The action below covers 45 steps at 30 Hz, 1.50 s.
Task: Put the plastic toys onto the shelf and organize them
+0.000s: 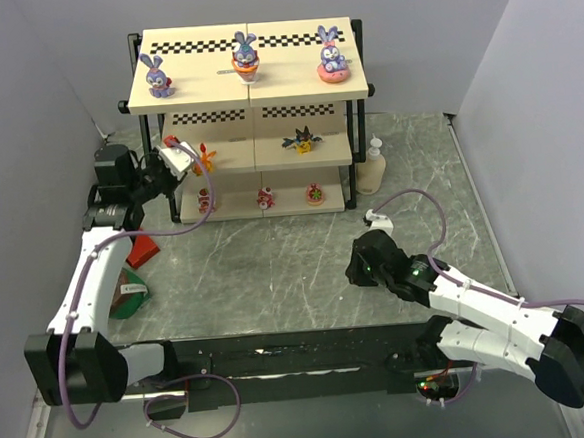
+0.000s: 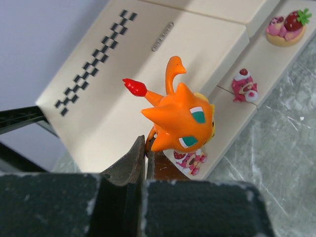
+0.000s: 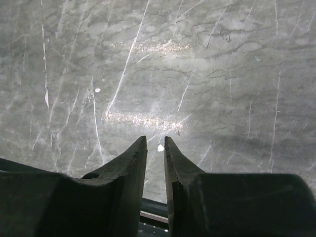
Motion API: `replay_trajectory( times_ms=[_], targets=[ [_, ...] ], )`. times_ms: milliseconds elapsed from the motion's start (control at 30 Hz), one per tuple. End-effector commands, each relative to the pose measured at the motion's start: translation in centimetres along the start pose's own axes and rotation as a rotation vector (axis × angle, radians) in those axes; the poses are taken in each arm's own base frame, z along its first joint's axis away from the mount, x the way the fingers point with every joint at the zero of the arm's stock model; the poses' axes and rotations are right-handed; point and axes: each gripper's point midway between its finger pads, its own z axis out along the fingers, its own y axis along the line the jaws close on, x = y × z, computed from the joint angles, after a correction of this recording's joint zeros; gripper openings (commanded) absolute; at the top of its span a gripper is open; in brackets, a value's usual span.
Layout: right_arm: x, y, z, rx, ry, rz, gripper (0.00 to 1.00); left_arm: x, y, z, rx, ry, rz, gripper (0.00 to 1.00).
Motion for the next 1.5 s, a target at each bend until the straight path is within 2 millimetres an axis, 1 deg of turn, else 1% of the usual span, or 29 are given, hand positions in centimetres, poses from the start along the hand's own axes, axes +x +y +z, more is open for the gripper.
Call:
replay_trajectory(
  times_ms=[0,200,300,467,500,567,600,667,867,967,1100,1233,1300,1333,1400,1467],
  targets=[
    [-1.2,0.4,0.1,-0.006,-0.042,0.015,0.29,-2.6,1.4,0.4,0.018,-0.104,0.097,0.01],
    [-1.2,0.4,0.2,-0.002,-0.040,0.015,0.28,-2.9,2.3,1.1,0.010,-0.113,0.112,0.01],
    [-1.1,0.5,0.4,0.000,-0.033,0.017,0.28,-2.3,2.7,1.6,0.009,-0.088,0.112,0.01],
    [-0.9,0.6,0.7,0.000,-0.022,0.015,0.28,-2.2,3.1,2.0,0.016,-0.078,0.107,0.01],
    [-0.8,0.6,0.8,0.004,-0.018,0.013,0.28,-2.0,3.1,2.1,0.021,-0.073,0.095,0.01],
    [-0.8,0.6,0.8,0.003,-0.017,0.013,0.28,-2.3,3.3,2.2,0.022,-0.075,0.090,0.01],
    [-0.8,0.6,0.8,0.003,-0.015,0.013,0.28,-1.9,3.1,2.4,0.036,-0.064,0.076,0.01],
    [-0.8,0.6,0.9,0.000,-0.016,0.012,0.28,-1.8,3.2,2.5,0.032,-0.057,0.063,0.01],
    [-0.6,0.5,1.0,0.004,-0.011,0.014,0.28,-1.5,3.8,2.9,0.016,-0.052,0.059,0.01],
    [-0.6,0.5,1.0,0.007,-0.012,0.015,0.28,-1.3,3.7,3.1,0.028,-0.053,0.057,0.01],
    [-0.6,0.4,1.1,0.009,-0.011,0.017,0.28,-1.2,3.6,3.4,0.033,-0.054,0.047,0.04],
    [-0.6,0.5,1.1,0.006,-0.009,0.015,0.29,-1.5,3.7,3.5,0.045,-0.055,0.038,0.04],
    [-0.5,0.6,1.2,0.004,-0.005,0.016,0.28,-1.3,3.4,3.6,0.064,-0.049,0.020,0.06],
    [-0.5,0.5,1.2,0.006,-0.006,0.018,0.28,-1.5,3.5,3.6,0.064,-0.051,0.020,0.08],
    [-0.4,0.6,1.2,0.002,-0.002,0.015,0.28,-1.1,3.3,3.8,0.073,-0.039,0.002,0.11],
    [-0.3,0.7,1.3,0.000,-0.001,0.014,0.28,-1.2,3.4,3.9,0.076,-0.038,-0.010,0.12]
  ],
)
